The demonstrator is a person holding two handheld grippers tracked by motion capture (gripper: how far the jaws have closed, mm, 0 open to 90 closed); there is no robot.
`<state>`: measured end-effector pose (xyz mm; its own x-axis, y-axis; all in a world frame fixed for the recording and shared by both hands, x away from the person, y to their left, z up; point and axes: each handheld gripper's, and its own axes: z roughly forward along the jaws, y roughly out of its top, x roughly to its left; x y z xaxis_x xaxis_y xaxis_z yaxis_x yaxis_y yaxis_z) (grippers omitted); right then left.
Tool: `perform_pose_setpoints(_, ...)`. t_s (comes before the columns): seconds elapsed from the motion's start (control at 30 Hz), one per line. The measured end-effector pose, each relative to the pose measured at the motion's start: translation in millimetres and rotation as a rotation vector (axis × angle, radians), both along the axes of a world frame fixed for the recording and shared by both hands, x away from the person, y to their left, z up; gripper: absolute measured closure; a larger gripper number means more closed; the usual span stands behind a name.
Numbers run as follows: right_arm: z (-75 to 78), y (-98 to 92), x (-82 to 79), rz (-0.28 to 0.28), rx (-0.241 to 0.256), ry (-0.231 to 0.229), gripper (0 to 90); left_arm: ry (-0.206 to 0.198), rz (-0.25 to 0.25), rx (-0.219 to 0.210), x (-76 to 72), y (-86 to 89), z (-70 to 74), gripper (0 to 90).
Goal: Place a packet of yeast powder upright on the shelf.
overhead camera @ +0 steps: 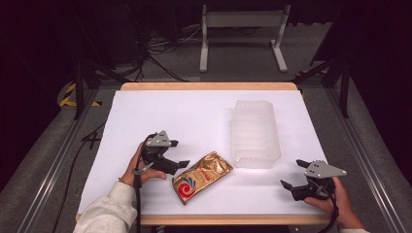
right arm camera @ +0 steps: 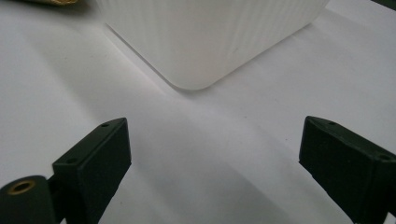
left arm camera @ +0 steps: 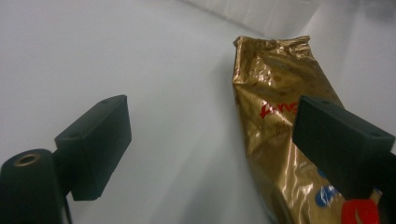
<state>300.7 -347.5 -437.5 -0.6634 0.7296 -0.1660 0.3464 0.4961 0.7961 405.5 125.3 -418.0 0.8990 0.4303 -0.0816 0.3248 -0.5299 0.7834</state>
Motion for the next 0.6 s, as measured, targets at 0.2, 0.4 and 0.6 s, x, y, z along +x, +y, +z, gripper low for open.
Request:
perform_pose_setpoints(0.2, -1.5, -3.9, -5.1, -0.014, 0.0, 0.006, 9.8, 0.035, -0.058, 0.018, 14.9, -33.5, -3.3, 15.8)
perform_pose_setpoints(0.4, -2.9, -3.6, -6.3, -0.013, -0.013, 0.012, 9.9, 0.032, -0.099, 0.083, 22.3, -58.7, -7.3, 21.9)
perform_pose_setpoints(0.6, -3.9, -2.1, -5.8, -0.003, -0.018, 0.017, 9.9, 0.051, -0.149, 0.116, 29.4, -79.8, -11.4, 21.6)
